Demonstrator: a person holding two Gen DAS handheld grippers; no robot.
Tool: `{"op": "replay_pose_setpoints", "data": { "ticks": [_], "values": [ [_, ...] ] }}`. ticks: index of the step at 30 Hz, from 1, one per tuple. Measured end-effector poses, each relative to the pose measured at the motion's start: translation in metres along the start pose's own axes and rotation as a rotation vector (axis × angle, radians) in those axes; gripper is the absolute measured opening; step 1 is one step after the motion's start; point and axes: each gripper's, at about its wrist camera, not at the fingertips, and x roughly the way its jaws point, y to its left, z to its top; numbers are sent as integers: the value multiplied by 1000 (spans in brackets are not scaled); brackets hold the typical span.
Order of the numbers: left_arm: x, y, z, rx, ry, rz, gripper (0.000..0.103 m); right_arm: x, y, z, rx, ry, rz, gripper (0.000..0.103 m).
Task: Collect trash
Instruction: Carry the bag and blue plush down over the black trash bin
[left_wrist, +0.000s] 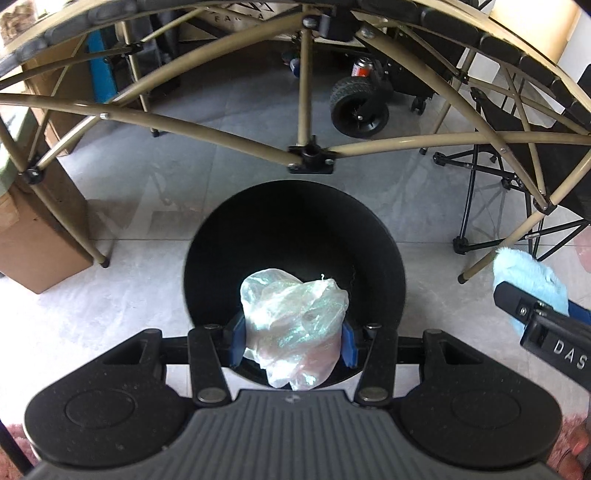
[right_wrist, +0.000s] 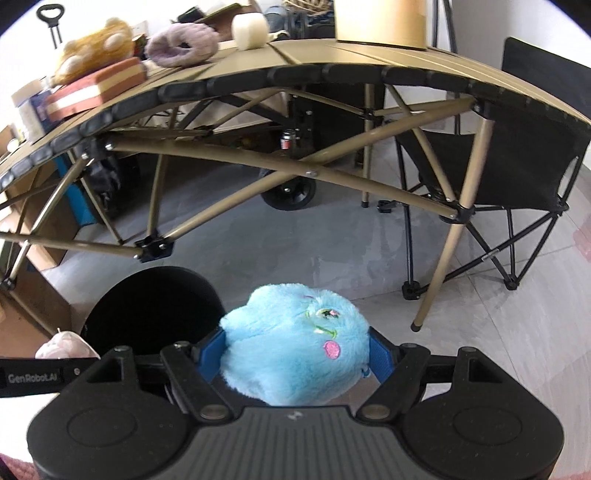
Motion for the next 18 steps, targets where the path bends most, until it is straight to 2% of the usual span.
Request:
{"op": "replay_pose_setpoints", "data": {
  "ticks": [11,18],
  "values": [
    [32,-12,23,-54,84,-7,49,12,-19,-1,46,14,-55,76],
    [53,-17,30,-76,128,14,49,14,-21,-3,51,12,-72,76]
  ]
}}
